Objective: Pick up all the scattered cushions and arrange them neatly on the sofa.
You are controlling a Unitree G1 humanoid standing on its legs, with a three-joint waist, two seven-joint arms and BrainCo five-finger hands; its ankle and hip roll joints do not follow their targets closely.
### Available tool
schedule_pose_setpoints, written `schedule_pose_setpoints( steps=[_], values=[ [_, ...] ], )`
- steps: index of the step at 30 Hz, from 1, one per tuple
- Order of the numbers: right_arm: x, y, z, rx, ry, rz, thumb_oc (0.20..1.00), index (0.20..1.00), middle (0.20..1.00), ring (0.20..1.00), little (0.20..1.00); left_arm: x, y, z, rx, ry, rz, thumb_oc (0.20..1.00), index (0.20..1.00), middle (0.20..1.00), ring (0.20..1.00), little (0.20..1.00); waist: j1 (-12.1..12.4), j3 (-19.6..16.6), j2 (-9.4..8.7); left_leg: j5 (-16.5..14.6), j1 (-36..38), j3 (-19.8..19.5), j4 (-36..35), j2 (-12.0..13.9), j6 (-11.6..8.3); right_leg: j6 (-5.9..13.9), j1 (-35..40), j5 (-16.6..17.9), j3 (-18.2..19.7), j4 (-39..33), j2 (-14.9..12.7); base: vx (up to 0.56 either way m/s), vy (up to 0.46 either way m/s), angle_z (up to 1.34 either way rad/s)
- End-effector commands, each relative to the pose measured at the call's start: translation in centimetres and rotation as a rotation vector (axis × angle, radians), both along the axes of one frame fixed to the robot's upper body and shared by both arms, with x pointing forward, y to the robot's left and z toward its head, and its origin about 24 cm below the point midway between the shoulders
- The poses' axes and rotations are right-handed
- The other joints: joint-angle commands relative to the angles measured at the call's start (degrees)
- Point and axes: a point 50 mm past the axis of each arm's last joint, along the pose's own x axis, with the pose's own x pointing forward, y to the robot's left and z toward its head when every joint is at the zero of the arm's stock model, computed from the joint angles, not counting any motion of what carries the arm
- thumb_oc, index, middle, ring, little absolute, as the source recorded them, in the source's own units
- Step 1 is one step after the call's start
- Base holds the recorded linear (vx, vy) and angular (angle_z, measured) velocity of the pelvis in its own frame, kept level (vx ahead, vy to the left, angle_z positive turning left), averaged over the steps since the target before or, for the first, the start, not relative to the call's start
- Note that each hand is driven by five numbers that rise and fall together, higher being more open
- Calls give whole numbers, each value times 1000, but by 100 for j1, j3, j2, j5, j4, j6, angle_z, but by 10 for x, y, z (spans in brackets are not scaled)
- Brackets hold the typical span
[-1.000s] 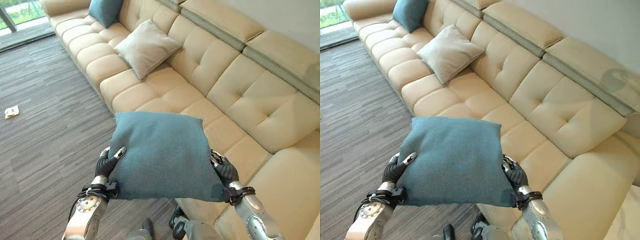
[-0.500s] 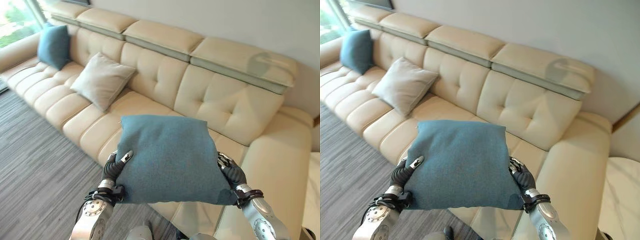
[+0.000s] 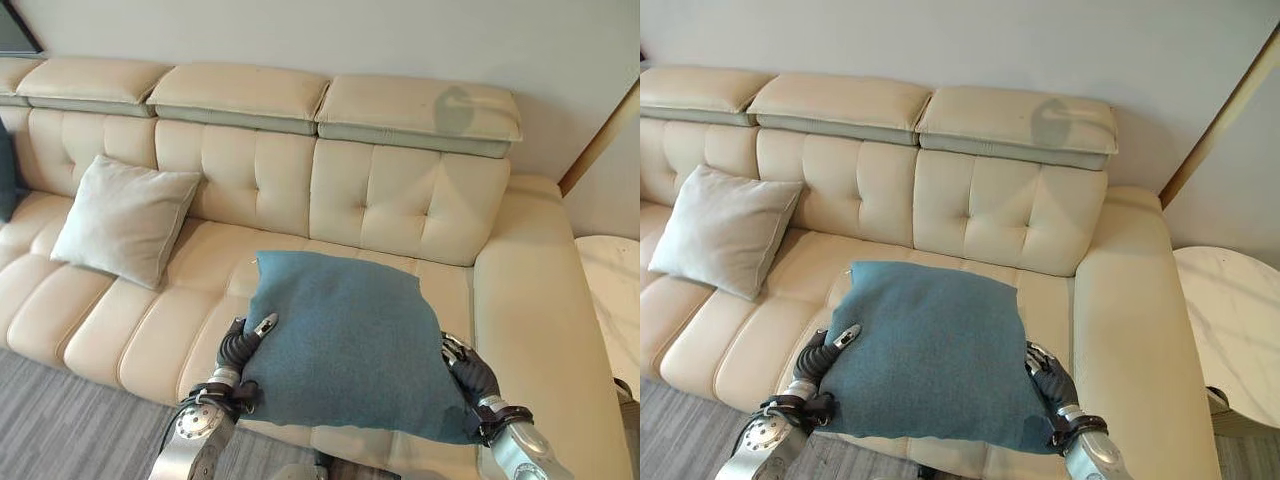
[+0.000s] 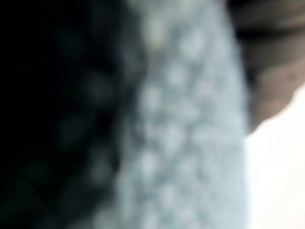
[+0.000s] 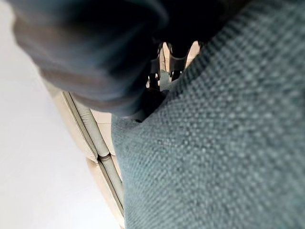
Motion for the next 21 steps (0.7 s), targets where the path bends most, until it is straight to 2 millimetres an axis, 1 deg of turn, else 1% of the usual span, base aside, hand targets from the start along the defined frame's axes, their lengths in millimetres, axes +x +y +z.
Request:
schedule_pose_setpoints(
  steps=[1,2,3,4,5,6,8,9,10,11,12,14,15,16,17,18,19,20,21],
  values=[
    [45,38,44,5,-266,142,200,200,200,200,200,26,-11,51,-14,-289,-62,200,200,200,200,200,307,-286,-82,-563,17,332,-41,402,-170,-47,-214,-507,-964,385,272,50,86,-86],
    [51,42,46,-4,-281,143,200,200,200,200,200,30,-9,53,2,-301,-45,200,200,200,200,200,406,-275,-83,-610,50,534,-41,458,-188,-34,-258,-488,-1538,431,188,56,100,-183],
    [55,46,47,17,-283,138,200,200,200,200,200,33,-7,54,3,-304,-30,200,200,200,200,200,442,-283,-83,-622,49,656,-41,475,-191,-32,-290,-438,-1942,386,141,90,60,-183],
    [57,50,46,24,-276,146,200,200,200,200,200,33,-7,50,-10,-289,-13,200,200,200,200,200,469,-288,-94,-711,139,776,-41,492,-224,-2,-264,-456,-2091,353,126,175,83,-161],
    [63,51,49,14,-284,135,200,200,200,200,200,37,-8,47,-8,-280,-3,200,200,200,200,200,440,-331,-128,-777,221,895,-41,470,-204,0,-209,-405,-2012,189,146,129,73,-61],
    [64,51,49,14,-287,134,200,200,200,200,200,38,-9,47,-8,-283,-4,200,200,200,200,200,449,-317,-129,-723,182,930,-41,464,-178,-28,-230,-332,-2040,144,146,129,71,-38],
    [69,56,50,55,-284,108,200,200,200,200,200,45,-13,48,-14,-289,12,200,200,200,200,200,454,-330,-164,-791,237,998,-41,438,-162,-23,-160,-260,-2071,-9,117,90,23,-33],
    [78,60,59,71,-314,103,200,200,200,200,200,54,-20,55,-22,-319,7,200,200,200,200,200,435,-275,-172,-776,195,1003,-41,438,-165,-36,-196,-249,-2051,-45,115,35,-4,-17],
    [92,73,77,141,-365,101,200,200,200,200,200,73,-32,71,-12,-389,18,200,200,200,200,200,419,-184,-191,-741,68,1019,-41,439,-154,-50,-326,-267,-2060,-46,82,-16,-11,-7],
    [99,78,85,151,-391,99,200,200,200,200,200,83,-39,80,-21,-424,23,200,200,200,200,200,412,-132,-192,-722,-5,1018,-41,434,-153,-58,-397,-257,-2045,-46,77,0,0,0],
    [100,78,85,151,-392,99,200,200,200,200,200,83,-39,80,-21,-426,23,200,200,200,200,200,410,-140,-192,-714,-25,1015,-41,432,-151,-59,-416,-251,-2047,-46,76,-54,-13,1],
    [121,90,113,168,-472,76,200,200,200,200,200,110,-58,106,-23,-509,35,200,200,200,200,200,365,86,-173,-621,-321,984,-41,426,-151,-77,-709,-176,-2017,-43,57,-181,-22,0],
    [148,100,152,154,-580,30,200,200,200,200,200,139,-78,147,2,-627,61,200,200,200,200,200,339,373,-138,-460,-712,954,-41,413,-153,-84,-1217,-150,-1932,177,22,-214,-18,2],
    [149,99,153,154,-583,30,200,200,200,200,200,140,-78,148,1,-630,61,200,200,200,200,200,342,372,-139,-450,-737,954,-41,412,-151,-86,-1243,-143,-1932,180,20,-241,-6,5],
    [165,101,178,110,-642,-7,200,200,200,200,200,155,-86,173,37,-694,84,200,200,200,200,200,311,515,-128,-434,-1119,943,191,408,-160,-110,-1623,-135,-1863,384,-12,-137,9,3],
    [174,101,198,74,-698,-39,200,200,200,200,200,162,-91,189,71,-739,90,200,200,200,200,200,293,576,-118,-435,-1360,938,358,419,-160,-116,-1843,-121,-1830,518,-48,-156,10,1],
    [181,101,215,52,-736,-60,200,200,200,200,200,167,-94,205,106,-786,96,200,200,200,200,200,291,640,-106,-433,-1566,923,486,415,-155,-115,-2038,-119,-1795,629,-69,-63,6,-1],
    [181,101,216,52,-738,-60,200,200,200,200,200,167,-94,206,106,-788,96,200,200,200,200,200,291,632,-108,-425,-1601,923,496,413,-152,-117,-2069,-109,-1795,630,-71,-47,8,-3],
    [187,100,229,20,-771,-86,200,200,200,200,200,170,-98,222,128,-836,101,200,200,200,200,200,282,689,-85,-424,-1776,898,601,411,-156,-119,-2224,-116,-1770,722,-95,0,0,0]
  ],
)
